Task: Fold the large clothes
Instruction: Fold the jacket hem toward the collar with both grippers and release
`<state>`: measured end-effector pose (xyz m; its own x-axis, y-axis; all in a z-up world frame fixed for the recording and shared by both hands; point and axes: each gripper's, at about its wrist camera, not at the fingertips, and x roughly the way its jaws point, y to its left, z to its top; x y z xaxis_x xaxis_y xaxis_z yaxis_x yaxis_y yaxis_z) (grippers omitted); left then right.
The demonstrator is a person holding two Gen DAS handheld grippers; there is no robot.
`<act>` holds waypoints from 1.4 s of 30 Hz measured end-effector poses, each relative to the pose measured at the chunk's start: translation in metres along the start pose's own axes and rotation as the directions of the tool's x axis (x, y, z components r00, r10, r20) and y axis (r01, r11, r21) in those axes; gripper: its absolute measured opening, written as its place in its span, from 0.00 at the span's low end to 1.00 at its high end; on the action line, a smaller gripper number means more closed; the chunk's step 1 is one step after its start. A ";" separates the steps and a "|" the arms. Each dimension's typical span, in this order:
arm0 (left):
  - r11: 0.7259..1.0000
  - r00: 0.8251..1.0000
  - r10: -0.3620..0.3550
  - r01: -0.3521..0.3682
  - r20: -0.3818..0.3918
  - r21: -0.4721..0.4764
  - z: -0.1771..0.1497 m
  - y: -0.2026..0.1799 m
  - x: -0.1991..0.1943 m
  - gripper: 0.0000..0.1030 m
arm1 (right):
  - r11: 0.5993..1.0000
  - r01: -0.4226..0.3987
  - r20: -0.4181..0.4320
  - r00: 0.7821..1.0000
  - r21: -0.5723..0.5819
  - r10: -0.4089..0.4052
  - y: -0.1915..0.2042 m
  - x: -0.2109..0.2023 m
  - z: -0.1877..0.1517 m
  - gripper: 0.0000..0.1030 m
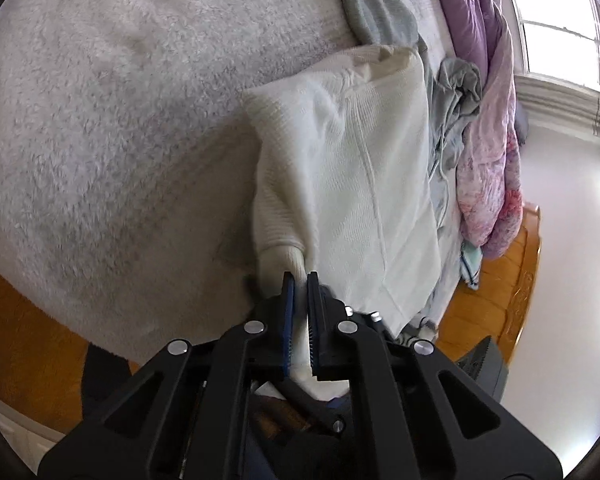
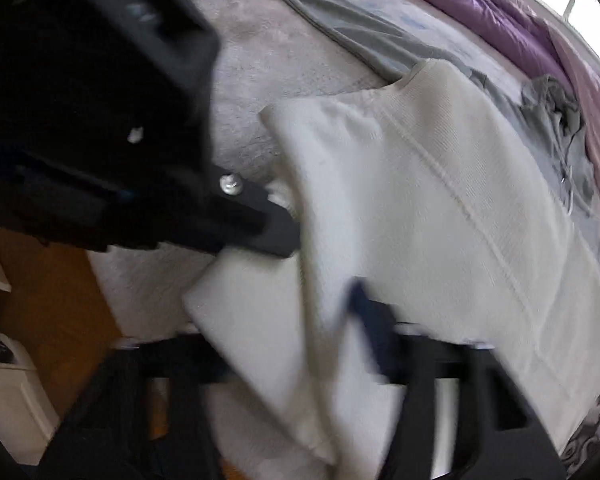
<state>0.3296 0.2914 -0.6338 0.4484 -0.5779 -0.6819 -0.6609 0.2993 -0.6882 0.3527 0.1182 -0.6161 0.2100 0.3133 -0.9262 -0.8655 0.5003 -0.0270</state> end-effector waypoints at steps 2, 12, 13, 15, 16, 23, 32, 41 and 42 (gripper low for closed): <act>1.000 1.000 -0.003 0.003 0.022 -0.002 0.007 0.001 -0.007 0.20 | 0.997 -0.047 0.003 0.999 0.065 0.047 -0.012 -0.001 0.000 0.12; 0.976 0.983 0.182 -0.184 0.032 0.115 0.051 -0.045 0.036 0.41 | 0.976 -0.124 0.084 0.990 0.177 0.111 -0.039 -0.037 0.011 0.07; 0.948 0.964 0.258 -0.265 0.060 0.179 0.051 -0.058 0.040 0.23 | 0.968 -0.139 0.091 0.988 0.209 0.122 -0.046 -0.041 0.011 0.07; 0.906 0.947 0.301 -0.321 0.115 0.277 0.042 -0.085 0.040 0.11 | 0.949 -0.170 0.113 0.983 0.266 0.145 -0.060 -0.049 0.012 0.07; 0.882 0.941 0.304 -0.336 0.147 0.329 0.033 -0.102 0.039 0.11 | 0.936 -0.188 0.127 0.979 0.297 0.157 -0.069 -0.052 0.012 0.07; 0.751 0.934 0.264 -0.355 0.240 0.557 -0.045 -0.209 0.046 0.11 | 0.713 -0.353 0.282 0.933 0.606 0.223 -0.164 -0.114 -0.037 0.07; 0.546 0.964 0.243 -0.229 0.109 0.806 -0.173 -0.314 0.165 0.11 | 0.389 -0.353 0.333 0.935 0.851 0.120 -0.269 -0.167 -0.158 0.07; 0.418 0.888 0.461 -0.216 -0.001 0.882 -0.238 -0.296 0.315 0.11 | 0.029 -0.277 0.271 0.954 0.961 0.127 -0.292 -0.119 -0.265 0.07; 0.400 0.878 0.479 -0.224 0.005 0.889 -0.242 -0.293 0.324 0.12 | 0.009 -0.275 0.272 0.954 0.961 0.129 -0.292 -0.115 -0.268 0.07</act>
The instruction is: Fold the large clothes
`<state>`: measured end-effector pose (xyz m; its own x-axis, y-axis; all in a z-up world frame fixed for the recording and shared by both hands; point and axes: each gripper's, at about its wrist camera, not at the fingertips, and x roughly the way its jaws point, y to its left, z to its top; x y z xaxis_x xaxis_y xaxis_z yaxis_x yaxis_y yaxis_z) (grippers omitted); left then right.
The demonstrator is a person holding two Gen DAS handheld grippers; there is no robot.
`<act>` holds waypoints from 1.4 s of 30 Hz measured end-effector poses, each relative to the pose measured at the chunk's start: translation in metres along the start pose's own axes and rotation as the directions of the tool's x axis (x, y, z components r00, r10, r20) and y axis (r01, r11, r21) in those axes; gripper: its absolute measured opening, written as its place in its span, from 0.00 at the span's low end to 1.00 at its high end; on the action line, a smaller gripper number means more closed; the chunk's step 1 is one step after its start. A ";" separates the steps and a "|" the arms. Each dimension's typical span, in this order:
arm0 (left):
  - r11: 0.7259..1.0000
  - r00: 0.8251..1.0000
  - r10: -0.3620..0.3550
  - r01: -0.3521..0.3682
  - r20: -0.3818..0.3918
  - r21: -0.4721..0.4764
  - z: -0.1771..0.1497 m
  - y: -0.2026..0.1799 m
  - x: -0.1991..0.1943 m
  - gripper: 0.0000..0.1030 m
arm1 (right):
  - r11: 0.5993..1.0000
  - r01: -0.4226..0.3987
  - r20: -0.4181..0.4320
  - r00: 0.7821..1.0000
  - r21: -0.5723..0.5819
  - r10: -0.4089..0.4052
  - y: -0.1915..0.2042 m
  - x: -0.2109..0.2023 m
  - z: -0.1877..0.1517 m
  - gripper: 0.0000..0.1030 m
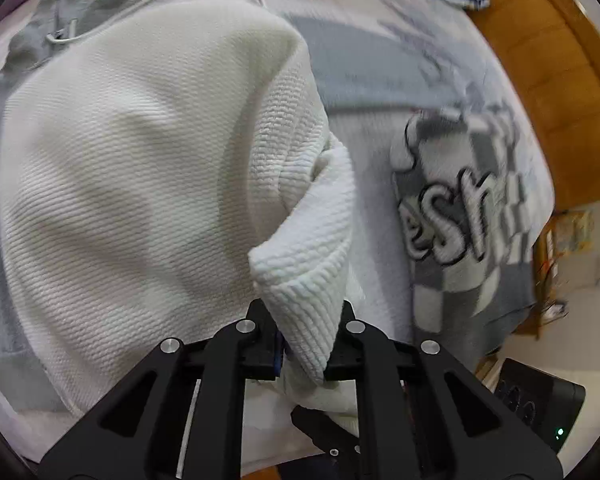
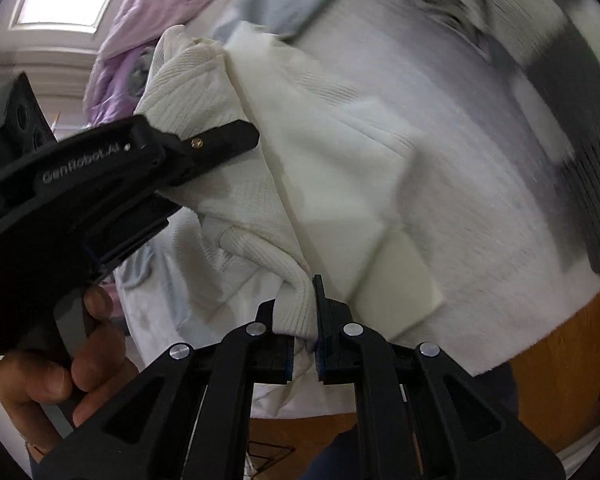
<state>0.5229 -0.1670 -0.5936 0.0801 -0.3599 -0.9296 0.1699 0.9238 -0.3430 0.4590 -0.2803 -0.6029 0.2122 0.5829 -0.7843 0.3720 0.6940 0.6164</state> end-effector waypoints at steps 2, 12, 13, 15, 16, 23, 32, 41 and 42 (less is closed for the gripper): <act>1.000 1.000 0.013 -0.013 -0.015 0.013 0.002 -0.003 0.012 0.14 | 0.999 -0.009 -0.002 1.000 0.044 0.010 -0.007 0.005 0.000 0.07; 0.971 0.983 -0.178 0.184 0.050 -0.153 -0.007 0.022 -0.023 0.82 | 0.992 0.076 -0.073 0.995 0.097 -0.069 -0.027 0.004 -0.003 0.24; 0.968 0.982 -0.171 0.183 0.084 -0.170 -0.012 0.034 -0.036 0.83 | 0.992 0.103 -0.089 0.991 0.067 -0.096 -0.023 -0.002 -0.002 0.24; 0.957 0.983 -0.108 0.143 0.146 -0.252 -0.026 0.066 -0.058 0.86 | 0.988 0.155 -0.112 0.982 -0.006 -0.155 -0.012 -0.017 0.002 0.24; 0.944 0.983 -0.087 0.134 0.164 -0.301 -0.034 0.085 -0.065 0.86 | 0.980 0.197 -0.111 0.973 -0.042 -0.200 -0.005 -0.023 0.010 0.24; 0.828 0.989 0.073 0.013 0.131 -0.560 -0.090 0.183 -0.070 0.86 | 0.884 0.181 0.061 0.983 -0.431 -0.172 0.112 -0.065 0.055 0.13; 0.836 0.998 0.035 -0.005 0.044 -0.548 -0.112 0.176 -0.031 0.86 | 0.770 0.276 0.080 0.956 -0.576 -0.283 0.182 0.071 0.159 0.00; 0.793 0.997 -0.048 0.072 0.056 -0.605 -0.119 0.185 -0.015 0.86 | 0.848 0.248 -0.011 0.958 -0.469 -0.286 0.155 0.092 0.187 0.00; 0.785 0.996 -0.059 0.085 0.063 -0.613 -0.125 0.190 -0.020 0.86 | 0.840 0.256 -0.001 0.956 -0.479 -0.292 0.156 0.085 0.183 0.00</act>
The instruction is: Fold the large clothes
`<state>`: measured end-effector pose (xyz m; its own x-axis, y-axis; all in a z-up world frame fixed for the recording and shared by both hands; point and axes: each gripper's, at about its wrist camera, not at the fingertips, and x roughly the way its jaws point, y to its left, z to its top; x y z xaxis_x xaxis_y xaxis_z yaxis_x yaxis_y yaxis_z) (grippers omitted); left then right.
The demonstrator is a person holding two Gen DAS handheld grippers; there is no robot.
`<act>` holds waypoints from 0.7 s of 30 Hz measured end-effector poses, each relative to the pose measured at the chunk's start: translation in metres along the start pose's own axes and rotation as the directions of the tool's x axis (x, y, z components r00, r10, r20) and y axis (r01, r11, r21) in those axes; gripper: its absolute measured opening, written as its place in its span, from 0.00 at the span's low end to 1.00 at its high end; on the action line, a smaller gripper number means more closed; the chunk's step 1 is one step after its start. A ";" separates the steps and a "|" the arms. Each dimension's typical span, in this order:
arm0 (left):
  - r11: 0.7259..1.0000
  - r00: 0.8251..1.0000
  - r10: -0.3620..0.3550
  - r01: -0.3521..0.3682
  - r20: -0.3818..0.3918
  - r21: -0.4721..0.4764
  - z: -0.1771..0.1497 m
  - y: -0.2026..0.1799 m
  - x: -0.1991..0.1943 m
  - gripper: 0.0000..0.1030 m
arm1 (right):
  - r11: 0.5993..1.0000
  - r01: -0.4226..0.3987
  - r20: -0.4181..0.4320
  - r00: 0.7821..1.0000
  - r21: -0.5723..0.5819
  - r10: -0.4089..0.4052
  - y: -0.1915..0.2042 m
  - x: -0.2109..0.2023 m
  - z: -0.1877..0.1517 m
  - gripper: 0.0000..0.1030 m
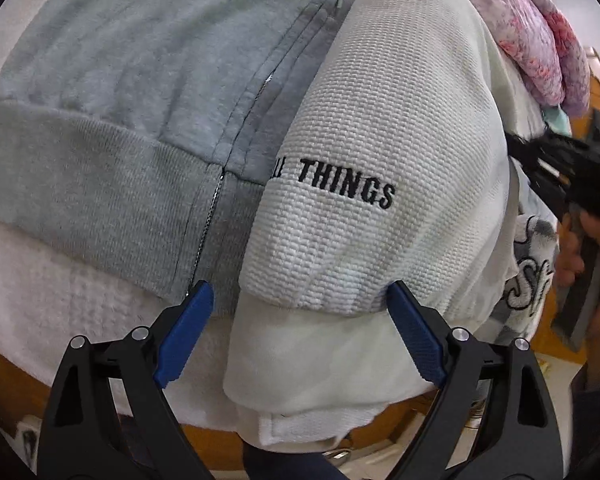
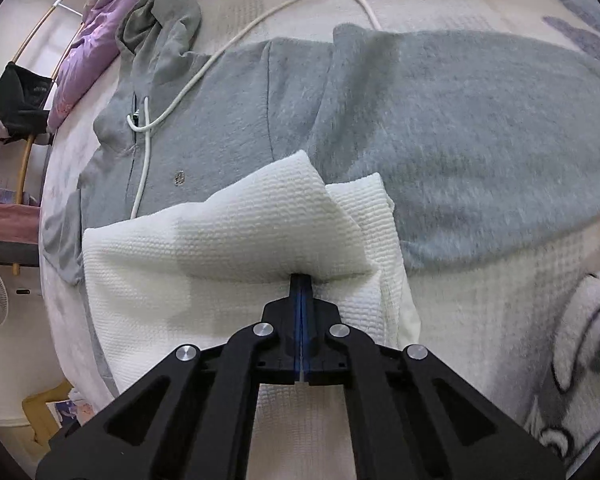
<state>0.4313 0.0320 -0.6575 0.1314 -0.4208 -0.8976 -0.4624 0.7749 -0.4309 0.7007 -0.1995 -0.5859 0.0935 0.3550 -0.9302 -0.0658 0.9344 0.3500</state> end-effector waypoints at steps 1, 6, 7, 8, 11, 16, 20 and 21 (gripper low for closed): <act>1.000 1.000 -0.014 0.014 0.004 -0.011 0.000 0.004 -0.002 0.86 | 1.000 -0.007 0.002 1.000 -0.009 0.007 0.003 -0.009 -0.007 0.02; 0.996 0.996 -0.084 0.083 -0.007 -0.023 -0.009 0.010 -0.008 0.86 | 0.998 -0.056 -0.129 0.990 -0.016 0.053 0.000 -0.019 -0.078 0.06; 0.995 0.996 -0.092 0.092 -0.010 -0.025 -0.011 0.011 -0.007 0.86 | 0.999 -0.042 -0.174 0.984 -0.013 0.040 -0.005 -0.013 -0.094 0.06; 0.995 0.995 -0.100 0.100 -0.014 -0.027 -0.013 0.010 -0.006 0.86 | 1.000 -0.018 -0.205 0.979 -0.010 0.015 -0.009 -0.007 -0.106 0.06; 0.992 0.993 -0.117 0.116 -0.023 -0.046 -0.018 0.012 0.001 0.86 | 1.000 0.004 -0.205 0.979 0.026 0.002 -0.039 0.017 -0.137 0.00; 0.981 0.980 -0.172 0.162 -0.097 -0.104 -0.031 0.018 0.029 0.86 | 0.991 -0.035 -0.196 0.979 0.128 0.060 -0.056 0.029 -0.134 0.00; 0.984 0.981 -0.173 0.167 -0.092 -0.063 -0.036 0.015 0.035 0.86 | 0.991 -0.054 -0.164 0.984 0.125 0.074 -0.056 0.030 -0.138 0.00; 0.983 0.980 -0.174 0.169 -0.091 -0.067 -0.037 0.011 0.038 0.86 | 0.990 -0.054 -0.155 0.985 0.129 0.074 -0.056 0.030 -0.138 0.00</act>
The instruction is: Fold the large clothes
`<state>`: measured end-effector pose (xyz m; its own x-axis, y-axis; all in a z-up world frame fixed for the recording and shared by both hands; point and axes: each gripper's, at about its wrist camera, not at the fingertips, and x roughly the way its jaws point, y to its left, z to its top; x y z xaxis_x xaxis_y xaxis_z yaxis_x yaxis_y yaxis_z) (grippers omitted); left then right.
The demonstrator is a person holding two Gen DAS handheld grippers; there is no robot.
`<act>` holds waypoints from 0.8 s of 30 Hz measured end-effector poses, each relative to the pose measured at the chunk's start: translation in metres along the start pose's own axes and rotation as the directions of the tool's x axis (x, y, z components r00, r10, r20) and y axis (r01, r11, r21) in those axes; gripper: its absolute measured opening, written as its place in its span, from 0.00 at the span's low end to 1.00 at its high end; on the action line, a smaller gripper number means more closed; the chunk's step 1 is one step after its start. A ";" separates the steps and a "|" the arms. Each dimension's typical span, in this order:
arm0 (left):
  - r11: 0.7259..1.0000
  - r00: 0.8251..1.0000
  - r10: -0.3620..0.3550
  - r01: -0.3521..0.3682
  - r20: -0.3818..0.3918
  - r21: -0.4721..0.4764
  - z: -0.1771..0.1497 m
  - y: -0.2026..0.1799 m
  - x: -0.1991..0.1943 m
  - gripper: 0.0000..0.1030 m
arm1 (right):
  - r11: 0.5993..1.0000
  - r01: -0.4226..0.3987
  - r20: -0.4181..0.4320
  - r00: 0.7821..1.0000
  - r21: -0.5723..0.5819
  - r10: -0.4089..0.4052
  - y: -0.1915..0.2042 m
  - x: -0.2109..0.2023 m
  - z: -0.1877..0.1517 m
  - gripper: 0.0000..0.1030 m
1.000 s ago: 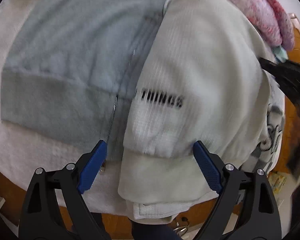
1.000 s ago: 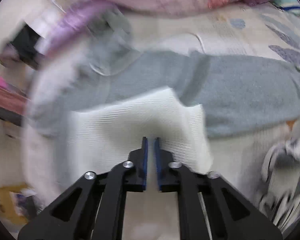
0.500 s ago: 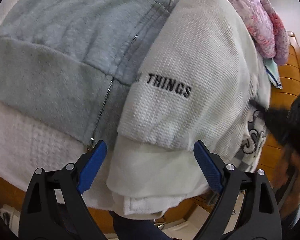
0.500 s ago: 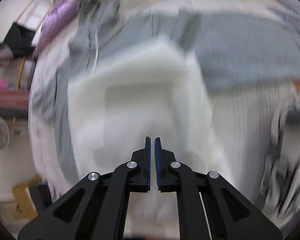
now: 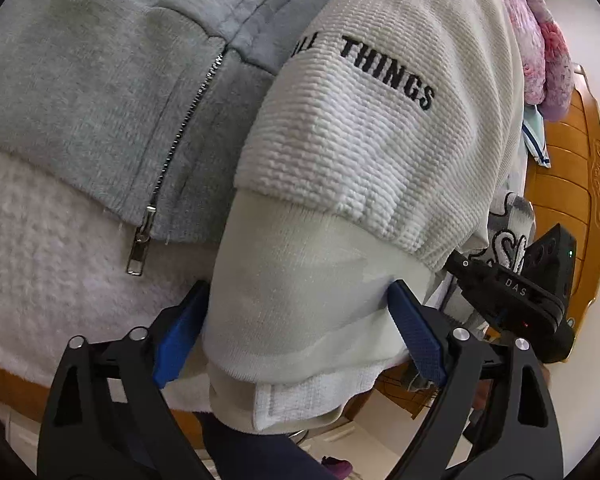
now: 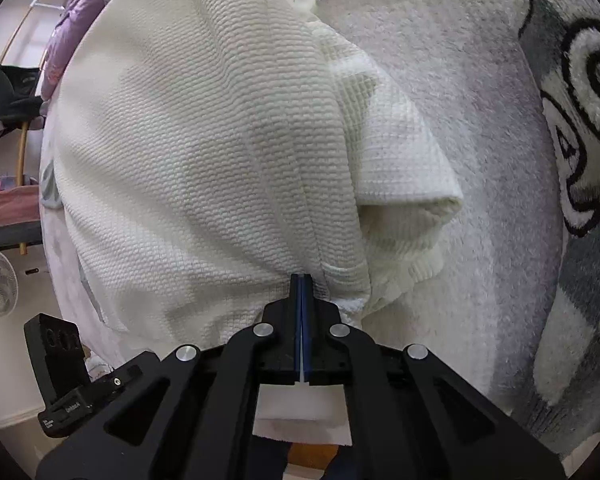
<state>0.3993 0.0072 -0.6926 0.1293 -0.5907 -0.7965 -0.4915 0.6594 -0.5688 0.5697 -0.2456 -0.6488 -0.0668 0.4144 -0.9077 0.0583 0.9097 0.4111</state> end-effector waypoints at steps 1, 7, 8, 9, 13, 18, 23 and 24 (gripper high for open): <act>1.000 1.000 -0.001 0.001 0.000 0.006 0.000 -0.002 0.002 0.85 | 1.000 0.000 0.007 1.000 0.002 0.000 -0.002 -0.001 -0.002 0.00; 0.998 1.000 0.012 -0.010 -0.024 0.062 0.000 -0.013 -0.001 0.50 | 0.994 -0.068 0.108 0.992 0.084 0.059 -0.028 -0.020 -0.028 0.00; 0.999 0.999 -0.007 0.009 -0.039 0.049 0.001 -0.010 -0.004 0.39 | 0.987 -0.109 0.126 0.987 0.116 0.094 -0.033 -0.025 -0.034 0.03; 0.999 0.999 -0.017 0.019 -0.047 0.043 0.002 -0.009 -0.007 0.29 | 0.973 -0.160 0.145 0.980 0.166 0.136 -0.039 -0.030 -0.042 0.03; 0.997 0.993 -0.048 0.054 -0.106 0.049 0.008 -0.021 -0.015 0.23 | 0.903 -0.313 0.235 0.939 0.294 0.250 -0.052 -0.050 -0.079 0.40; 0.992 0.980 -0.120 0.123 -0.159 0.013 0.016 -0.037 -0.031 0.23 | 0.752 -0.451 0.366 0.882 0.480 0.296 -0.072 -0.063 -0.156 0.65; 0.986 0.968 -0.168 0.166 -0.188 -0.026 0.023 -0.050 -0.044 0.23 | 0.342 -0.661 0.515 0.742 0.668 0.430 -0.079 -0.019 -0.226 0.74; 0.986 0.967 -0.167 0.167 -0.191 -0.020 0.024 -0.054 -0.045 0.23 | 0.264 -0.689 0.547 0.707 0.675 0.448 -0.076 -0.011 -0.235 0.75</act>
<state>0.4410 0.0089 -0.6308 0.0432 -0.7702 -0.6363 -0.4800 0.5426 -0.6894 0.3316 -0.3136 -0.6499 0.5241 0.6864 -0.5042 0.7333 -0.0625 0.6771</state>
